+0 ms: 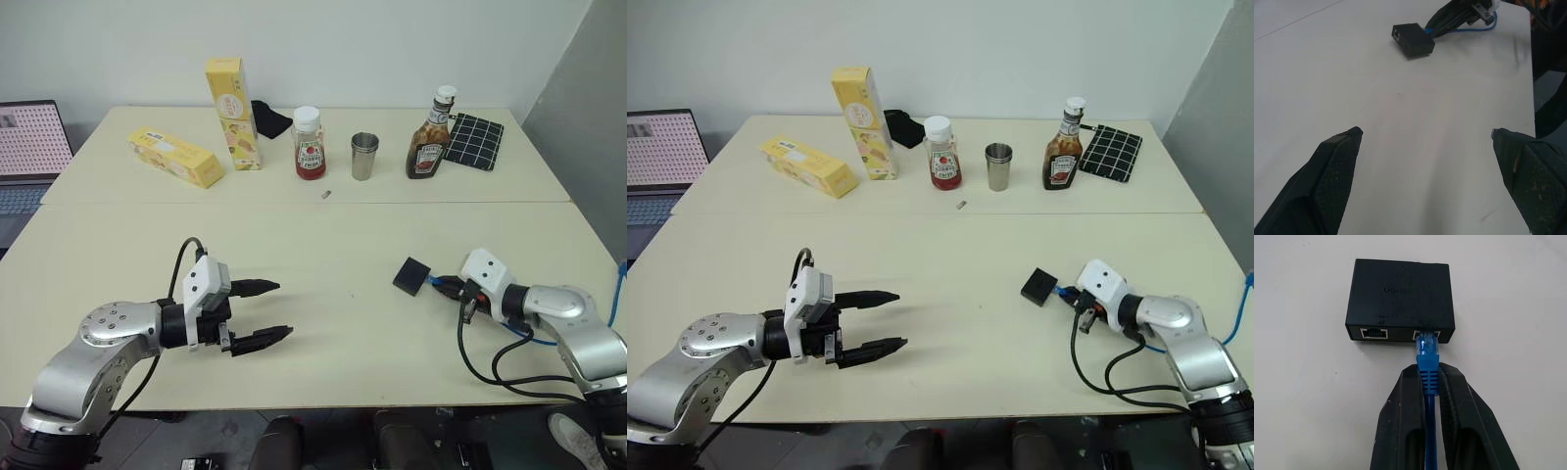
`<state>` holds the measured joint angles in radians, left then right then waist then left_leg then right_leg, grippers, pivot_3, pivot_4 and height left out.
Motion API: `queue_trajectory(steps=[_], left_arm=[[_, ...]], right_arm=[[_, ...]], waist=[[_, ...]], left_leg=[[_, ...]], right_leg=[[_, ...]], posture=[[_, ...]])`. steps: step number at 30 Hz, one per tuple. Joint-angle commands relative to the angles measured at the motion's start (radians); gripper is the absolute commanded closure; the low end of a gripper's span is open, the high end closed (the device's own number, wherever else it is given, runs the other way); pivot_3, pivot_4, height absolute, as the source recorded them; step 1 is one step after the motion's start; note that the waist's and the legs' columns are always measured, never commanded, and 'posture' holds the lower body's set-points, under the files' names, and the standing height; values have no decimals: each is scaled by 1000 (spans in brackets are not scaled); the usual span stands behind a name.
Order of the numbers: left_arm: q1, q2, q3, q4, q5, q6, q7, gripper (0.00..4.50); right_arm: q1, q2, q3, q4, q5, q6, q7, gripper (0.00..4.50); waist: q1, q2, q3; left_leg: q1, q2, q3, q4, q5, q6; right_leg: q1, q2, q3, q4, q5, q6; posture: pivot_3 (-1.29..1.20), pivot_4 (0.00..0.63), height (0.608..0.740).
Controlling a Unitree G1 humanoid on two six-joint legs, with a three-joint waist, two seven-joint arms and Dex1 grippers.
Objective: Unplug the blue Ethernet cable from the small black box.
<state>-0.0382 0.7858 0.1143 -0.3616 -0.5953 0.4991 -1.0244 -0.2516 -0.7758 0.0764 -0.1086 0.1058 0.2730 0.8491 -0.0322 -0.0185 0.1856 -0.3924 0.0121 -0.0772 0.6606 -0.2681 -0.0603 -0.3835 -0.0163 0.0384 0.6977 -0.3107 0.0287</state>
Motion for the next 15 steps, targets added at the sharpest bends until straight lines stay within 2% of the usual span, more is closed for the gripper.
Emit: queue_trajectory(steps=[1, 4, 7, 11, 15], left_arm=[[-46, -37, 45, 1, -100, 95, 59, 0], [-88, -67, 86, 1, -258, 229, 100, 0], [-117, -79, 103, -6, -345, 305, 125, 0], [-161, -96, 83, -2, -397, 367, 155, 0], [-189, -117, 72, 9, -414, 392, 175, 0]], right_arm=[[-92, 10, 25, -4, -61, -173, -1, 4383], [-191, 47, 88, 30, -140, -377, -17, 4383], [-255, 77, 138, 75, -187, -508, -8, 4383], [-366, 138, 211, 126, -228, -688, 10, 4383], [-415, 166, 243, 154, -240, -787, 21, 4383]], waist=[[0, 0, 0], [-1, 0, 0], [-2, 0, 0], [-1, 0, 0], [1, 0, 0]], left_leg=[[0, 0, 0, 0, 0, 0], [-1, 0, -1, 0, 0, 0], [-1, 1, -1, 0, 0, 0], [-1, 1, -1, 1, 0, 0], [-2, 1, -2, 1, 0, 0]], right_leg=[[0, 0, 0, 0, 0, 0], [0, 0, 0, 0, 0, 0], [-1, 0, 0, 1, 0, 0], [-1, -1, 0, 1, 0, 0], [-1, -2, 0, 1, 0, 0]], posture=[[0, 150, 740], [0, 150, 740], [0, 150, 740], [0, 150, 740], [0, 150, 740]])
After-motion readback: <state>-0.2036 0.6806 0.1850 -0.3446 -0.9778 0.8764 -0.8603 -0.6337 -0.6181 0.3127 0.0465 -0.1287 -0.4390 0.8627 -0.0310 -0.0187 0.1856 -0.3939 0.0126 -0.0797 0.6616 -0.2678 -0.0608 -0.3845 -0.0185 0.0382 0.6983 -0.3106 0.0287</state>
